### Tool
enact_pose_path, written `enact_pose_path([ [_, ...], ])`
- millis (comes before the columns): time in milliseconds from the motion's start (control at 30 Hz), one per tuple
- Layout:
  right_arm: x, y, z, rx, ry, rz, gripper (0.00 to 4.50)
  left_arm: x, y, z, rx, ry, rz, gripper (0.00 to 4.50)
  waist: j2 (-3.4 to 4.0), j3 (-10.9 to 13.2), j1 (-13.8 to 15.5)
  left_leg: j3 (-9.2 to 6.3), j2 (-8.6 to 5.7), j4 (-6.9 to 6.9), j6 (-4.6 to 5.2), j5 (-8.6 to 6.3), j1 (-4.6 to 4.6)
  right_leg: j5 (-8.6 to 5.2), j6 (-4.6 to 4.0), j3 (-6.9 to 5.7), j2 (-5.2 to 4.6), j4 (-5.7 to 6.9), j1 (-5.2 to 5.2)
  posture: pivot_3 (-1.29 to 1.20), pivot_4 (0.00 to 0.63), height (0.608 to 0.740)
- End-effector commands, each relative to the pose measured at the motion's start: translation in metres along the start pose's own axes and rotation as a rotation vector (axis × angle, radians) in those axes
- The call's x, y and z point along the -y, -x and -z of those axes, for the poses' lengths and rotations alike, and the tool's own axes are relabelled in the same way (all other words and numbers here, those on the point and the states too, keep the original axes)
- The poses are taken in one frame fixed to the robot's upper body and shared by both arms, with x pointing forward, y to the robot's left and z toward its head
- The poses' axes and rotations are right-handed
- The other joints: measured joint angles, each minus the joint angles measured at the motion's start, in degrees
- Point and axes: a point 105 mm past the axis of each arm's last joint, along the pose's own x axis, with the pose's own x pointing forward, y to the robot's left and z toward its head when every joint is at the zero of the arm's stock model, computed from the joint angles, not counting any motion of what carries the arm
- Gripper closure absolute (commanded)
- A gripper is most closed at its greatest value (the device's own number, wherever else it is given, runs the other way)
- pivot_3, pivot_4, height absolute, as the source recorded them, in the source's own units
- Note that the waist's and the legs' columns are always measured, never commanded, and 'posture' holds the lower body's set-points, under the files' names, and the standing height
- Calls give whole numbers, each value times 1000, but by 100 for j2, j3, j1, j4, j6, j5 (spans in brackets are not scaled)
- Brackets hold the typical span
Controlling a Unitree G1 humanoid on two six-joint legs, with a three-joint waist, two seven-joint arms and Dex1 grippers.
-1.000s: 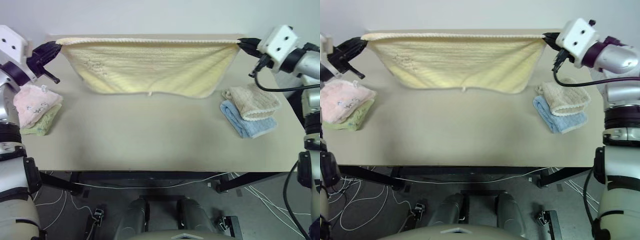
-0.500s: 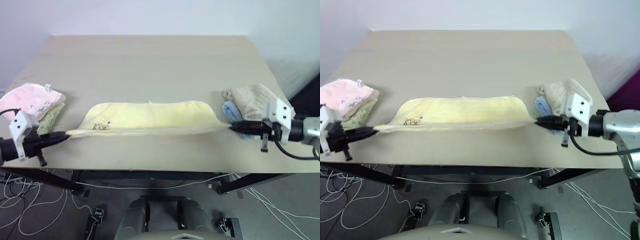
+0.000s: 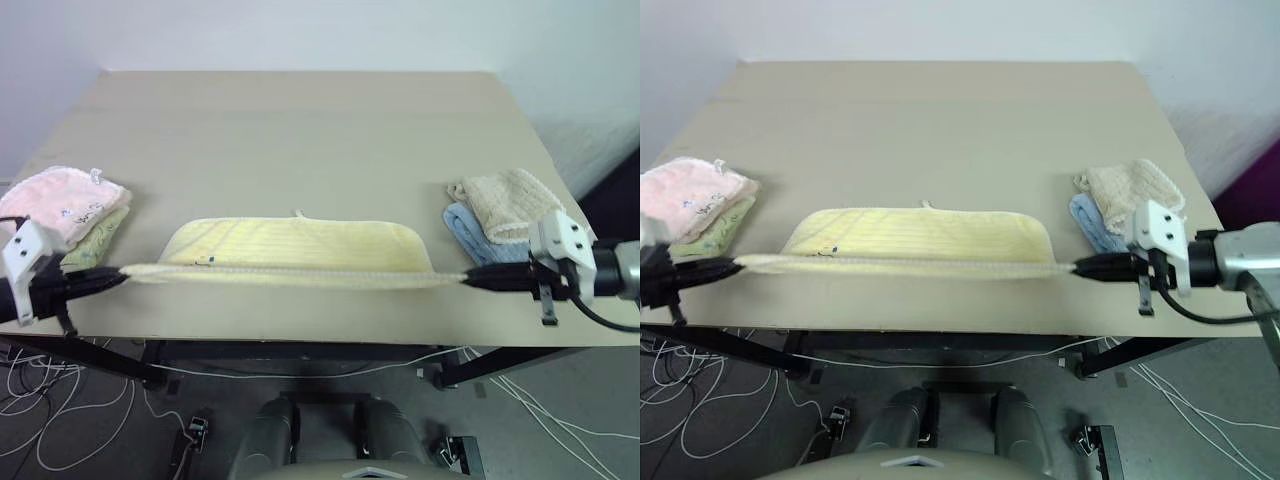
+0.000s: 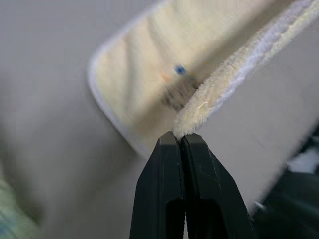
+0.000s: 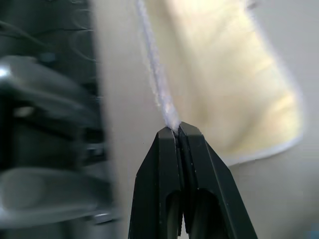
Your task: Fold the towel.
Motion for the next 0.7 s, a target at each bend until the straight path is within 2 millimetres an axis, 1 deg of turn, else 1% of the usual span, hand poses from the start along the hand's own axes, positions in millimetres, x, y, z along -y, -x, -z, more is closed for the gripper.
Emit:
enact_pose_path([
  [33,24,-8,8,-36,43,78,4468,-18,-13,2,-21,-55,-88,4500,0,0,-9,1,-1,-1,0,0,-6,1,1,0,1,0,-8,0,150,740],
  [167,47,-20,18,-66,69,129,4468,-41,-31,1,-30,-140,-185,4500,-1,0,-12,8,-3,-1,0,0,-11,2,2,-2,7,5,-19,0,150,740],
  [233,59,-26,21,-81,94,163,4468,-49,-42,-1,-28,-171,-214,4500,-1,0,-12,9,-4,1,0,1,-15,2,3,-2,9,8,-22,0,150,740],
  [333,73,-34,25,-92,121,201,4468,-57,-59,-2,-42,-218,-240,4500,-1,0,-15,11,-7,7,0,1,-15,2,4,-3,12,18,-25,0,150,740],
  [433,83,-42,28,-100,134,220,4468,-65,-74,-3,-48,-244,-278,4500,-1,0,-15,12,-11,9,1,2,-15,2,5,-3,18,20,-25,0,150,740],
  [500,86,-46,32,-111,136,226,4468,-67,-82,-1,-61,-251,-287,4500,-1,0,-18,13,-13,9,1,2,-15,2,5,-3,20,22,-25,0,150,740],
  [567,89,-51,36,-123,142,236,4468,-63,-89,6,-85,-262,-257,4500,-1,0,-22,13,-14,9,1,2,-15,2,5,-3,21,23,-26,0,150,740],
  [667,91,-55,36,-108,142,244,4468,-60,-92,13,-109,-259,-235,4500,-1,0,-29,13,-14,9,1,3,-15,2,6,-3,23,27,-28,0,150,740],
  [700,93,-55,35,-98,140,256,4278,-61,-92,15,-111,-250,-237,4273,-1,0,-33,13,-14,9,1,3,-15,1,6,-3,23,28,-28,0,150,740],
])
